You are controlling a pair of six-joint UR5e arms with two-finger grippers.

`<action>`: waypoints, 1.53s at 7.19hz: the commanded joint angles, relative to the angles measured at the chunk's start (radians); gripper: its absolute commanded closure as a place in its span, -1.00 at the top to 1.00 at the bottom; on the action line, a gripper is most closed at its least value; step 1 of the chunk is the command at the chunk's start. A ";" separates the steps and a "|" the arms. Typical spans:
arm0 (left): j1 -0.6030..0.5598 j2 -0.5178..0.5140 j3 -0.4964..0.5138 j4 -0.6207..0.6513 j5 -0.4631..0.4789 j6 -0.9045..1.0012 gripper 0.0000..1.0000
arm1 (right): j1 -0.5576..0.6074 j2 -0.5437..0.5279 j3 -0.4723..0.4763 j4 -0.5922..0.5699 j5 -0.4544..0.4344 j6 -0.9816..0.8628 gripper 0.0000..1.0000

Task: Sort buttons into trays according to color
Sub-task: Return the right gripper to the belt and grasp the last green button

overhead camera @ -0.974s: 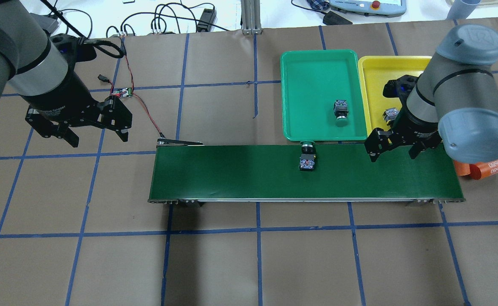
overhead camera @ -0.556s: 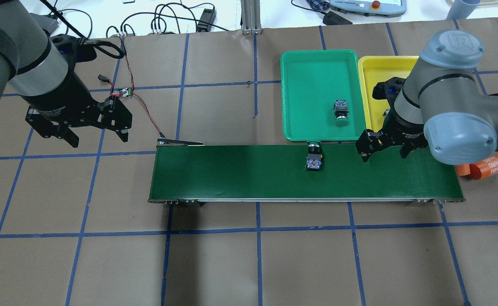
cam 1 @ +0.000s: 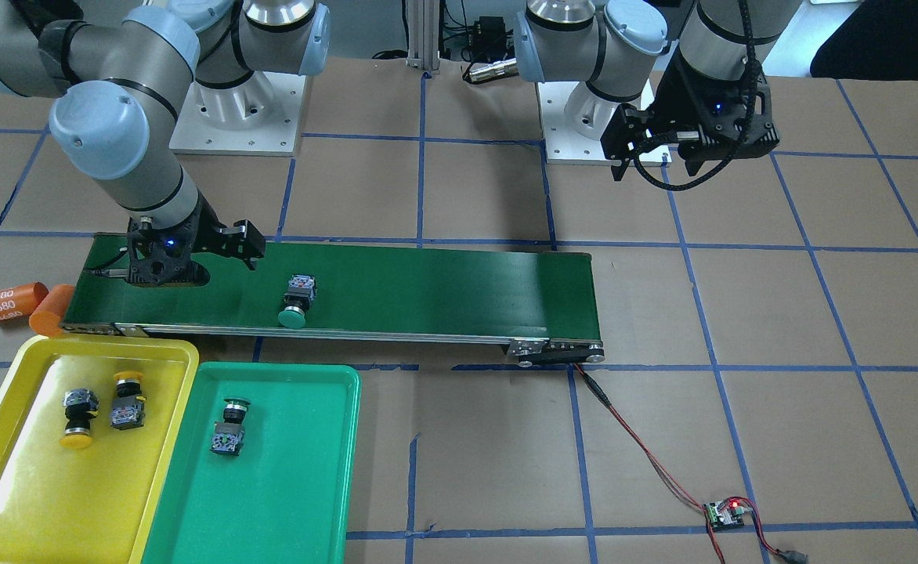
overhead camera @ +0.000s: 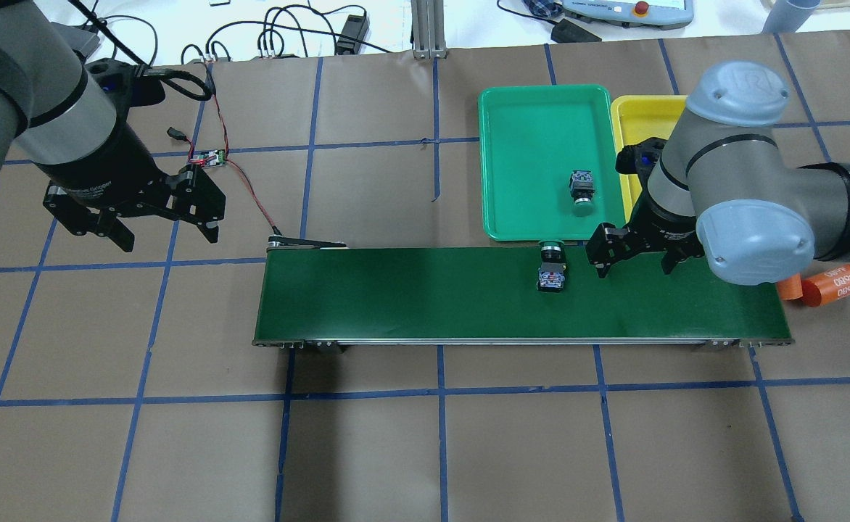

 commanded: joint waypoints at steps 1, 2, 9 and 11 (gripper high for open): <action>0.000 0.000 0.000 0.000 0.000 0.001 1.00 | 0.069 0.039 0.000 -0.060 -0.003 0.079 0.99; 0.000 0.000 0.000 0.000 0.002 0.002 1.00 | 0.083 0.060 0.000 -0.078 0.000 0.115 0.99; 0.000 0.000 -0.002 -0.003 0.002 0.010 1.00 | 0.103 0.099 0.012 -0.127 0.003 0.165 0.81; 0.000 0.000 -0.002 -0.002 0.002 0.010 1.00 | 0.138 0.113 0.009 -0.147 -0.002 0.180 0.33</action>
